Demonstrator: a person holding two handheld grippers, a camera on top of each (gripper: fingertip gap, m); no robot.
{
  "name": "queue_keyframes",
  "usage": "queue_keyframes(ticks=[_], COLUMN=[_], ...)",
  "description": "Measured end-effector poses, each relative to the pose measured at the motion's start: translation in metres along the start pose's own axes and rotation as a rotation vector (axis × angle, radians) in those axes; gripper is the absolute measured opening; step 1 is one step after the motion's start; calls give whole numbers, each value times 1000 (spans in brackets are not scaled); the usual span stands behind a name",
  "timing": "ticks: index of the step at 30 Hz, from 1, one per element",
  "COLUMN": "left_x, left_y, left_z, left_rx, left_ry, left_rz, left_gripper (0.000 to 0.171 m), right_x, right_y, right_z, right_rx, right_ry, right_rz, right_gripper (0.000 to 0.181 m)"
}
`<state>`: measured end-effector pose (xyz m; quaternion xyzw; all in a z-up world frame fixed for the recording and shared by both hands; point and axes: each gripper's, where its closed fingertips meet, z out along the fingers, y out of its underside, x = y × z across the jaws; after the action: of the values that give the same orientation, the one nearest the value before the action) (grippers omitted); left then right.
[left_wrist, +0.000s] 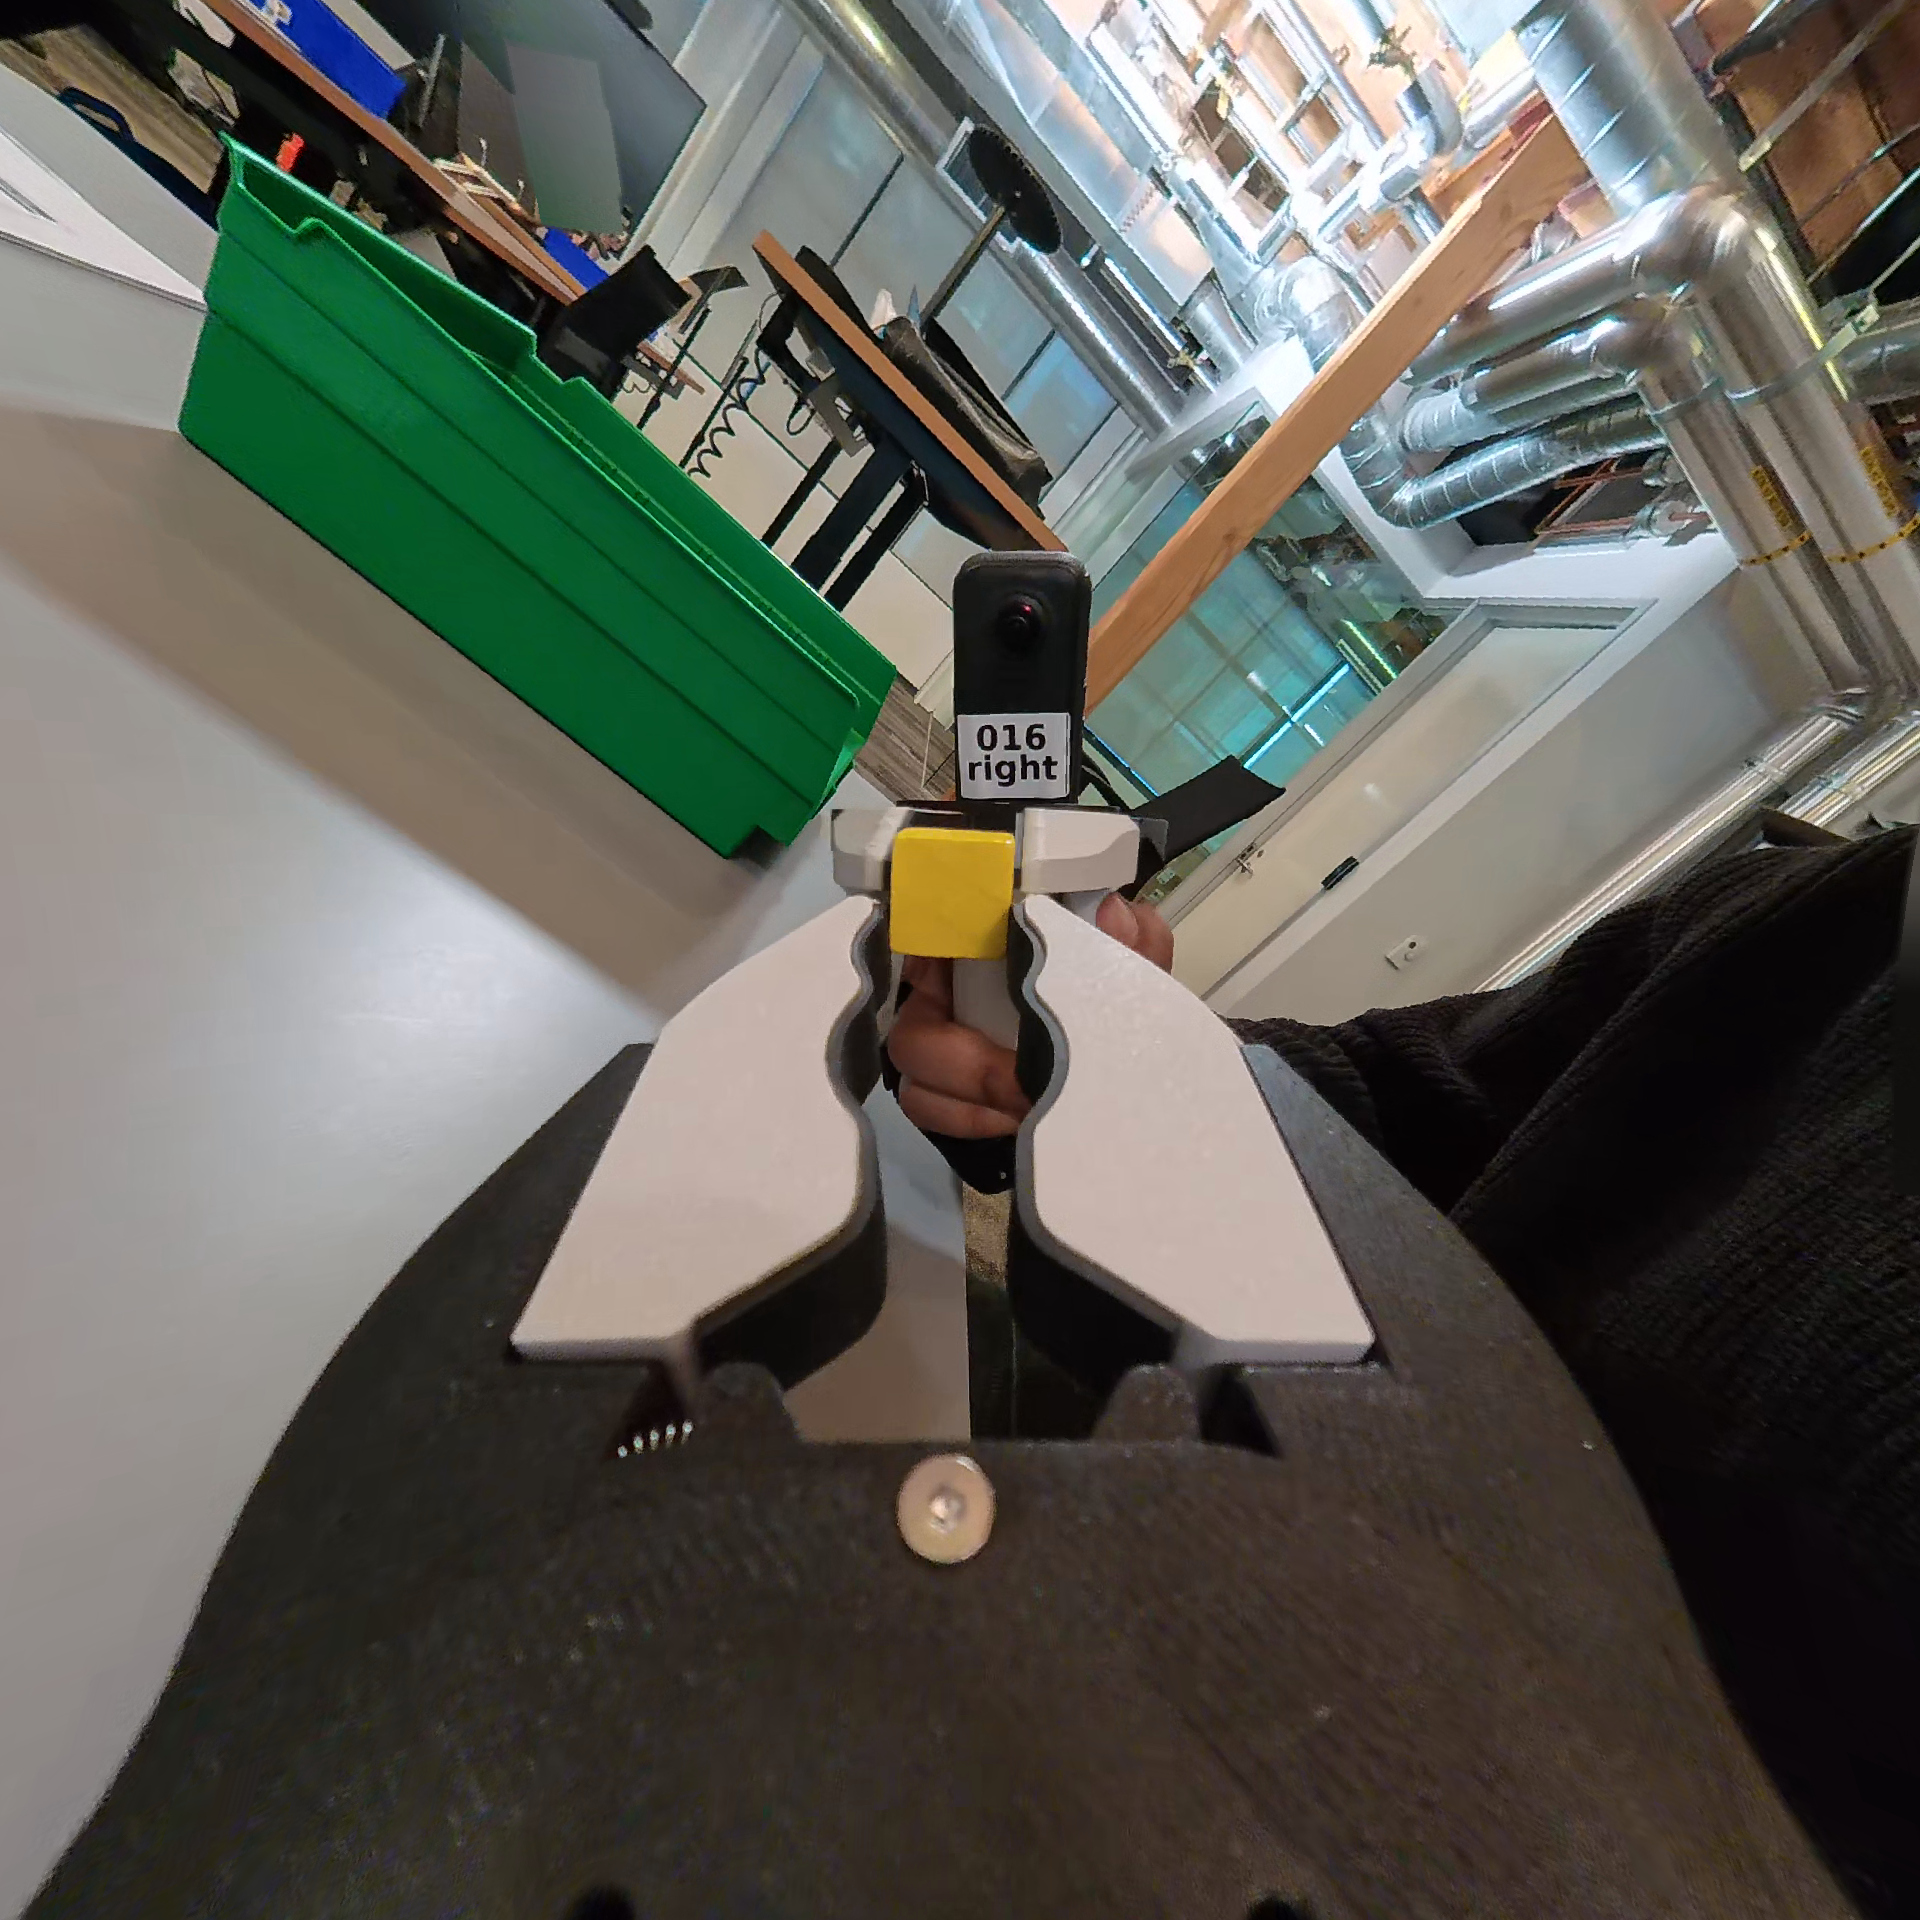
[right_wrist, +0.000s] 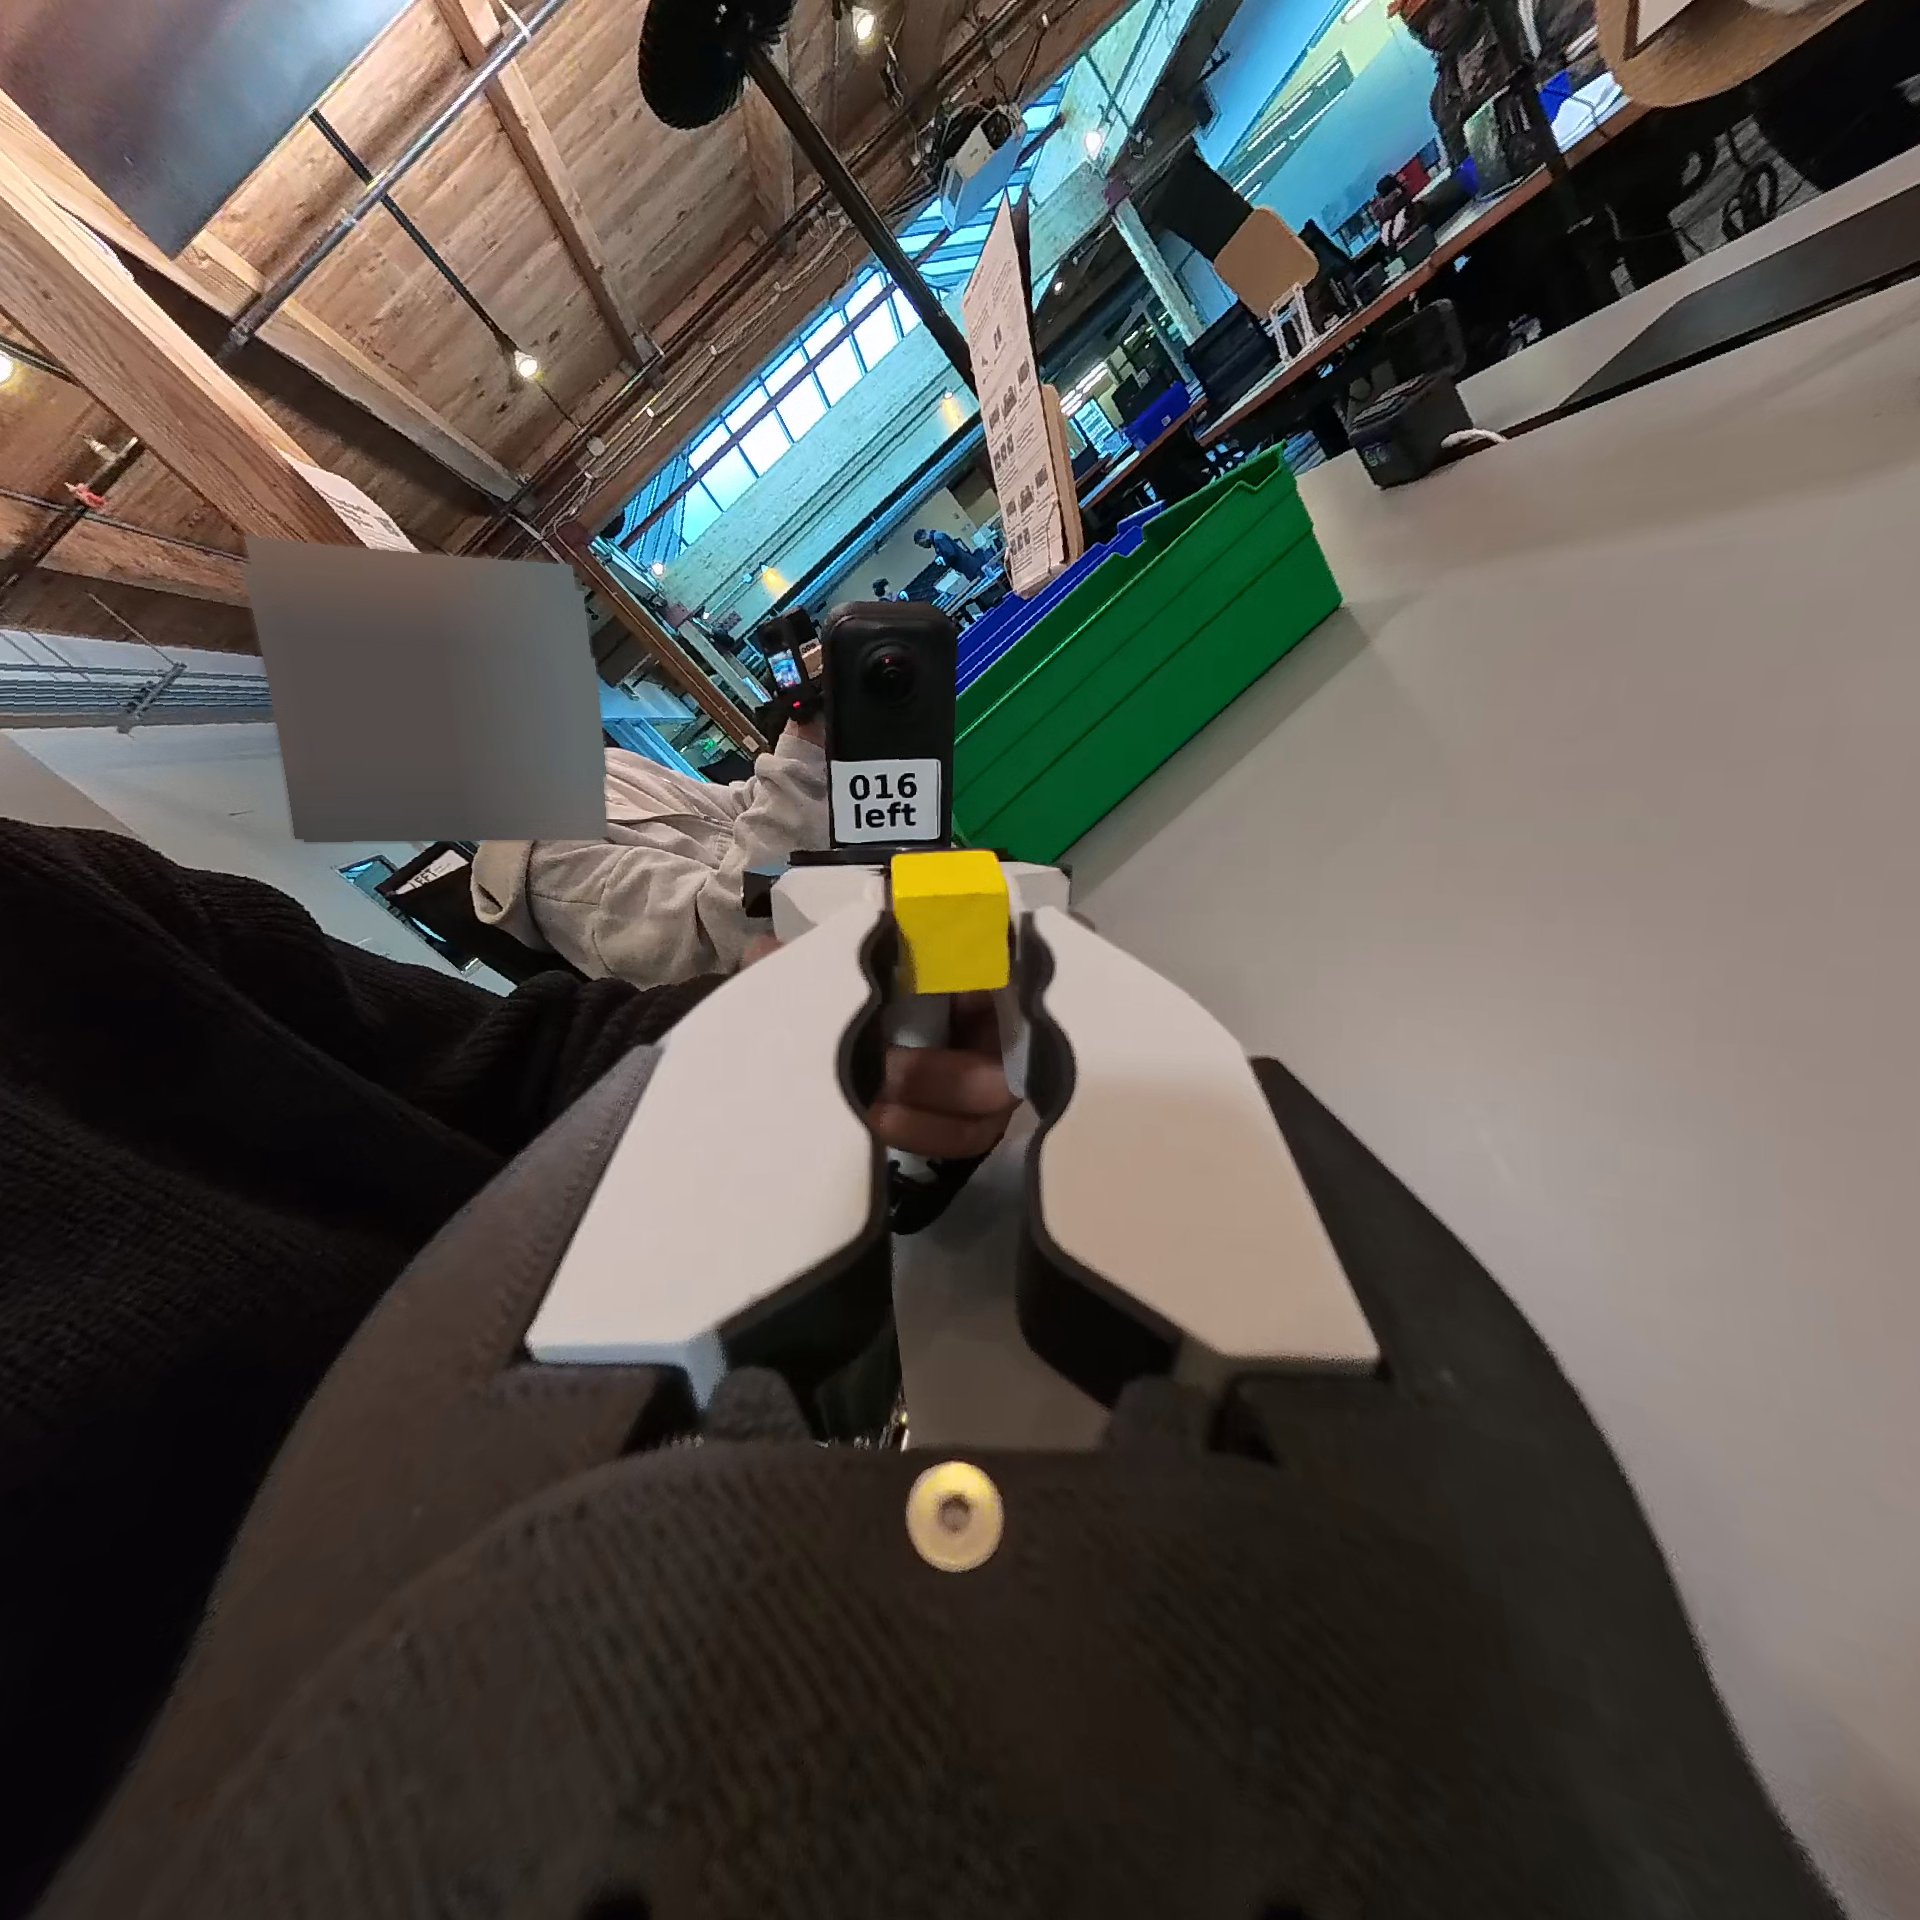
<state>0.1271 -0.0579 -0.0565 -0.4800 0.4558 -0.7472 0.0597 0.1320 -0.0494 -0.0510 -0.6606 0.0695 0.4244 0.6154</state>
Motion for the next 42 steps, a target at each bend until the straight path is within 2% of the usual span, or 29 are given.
queue_keyframes(ticks=[10, 16, 20, 22, 25, 27, 30, 32, 34, 37, 42], left_x=[1, -5, -8, -8, -8, -9, -11, -13, -14, -15, -20], left_y=[2, 1, 4, 6, 7, 8, 12, 16, 22, 32, 37], left_z=[1, 0, 0, 1, 1, 1, 2, 4, 6, 11, 17], left_rx=[-7, -11, -38, -51, -68, -74, -95, -112, -138, -181, -150], left_ry=[11, -17, -43, -53, -68, -76, -84, -94, -98, -99, -140], left_rz=[0, 0, 29, 46, 70, 84, 94, 99, 107, 120, 64], left_gripper=[21, 41, 44, 44, 43, 42, 42, 42, 40, 40, 38], right_x=[-1, -1, -1, -7, -23, -18, 20, 60, 101, 139, 195], right_y=[1, -2, -9, -26, -78, -115, -160, -174, -165, -130, -110], right_z=[-1, -4, -9, -16, -45, -77, -132, -166, -190, -212, -227], right_rx=[-22, -18, -15, 11, 63, 44, -87, -261, -497, -872, -1242], right_ry=[0, 13, 34, 43, 49, 154, 389, 524, 567, 529, 515], right_rz=[-42, -76, -115, -154, -252, -388, -580, -651, -623, -520, -714], right_gripper=[21, 21, 21, 21, 21, 21, 21, 21, 21, 21, 21])
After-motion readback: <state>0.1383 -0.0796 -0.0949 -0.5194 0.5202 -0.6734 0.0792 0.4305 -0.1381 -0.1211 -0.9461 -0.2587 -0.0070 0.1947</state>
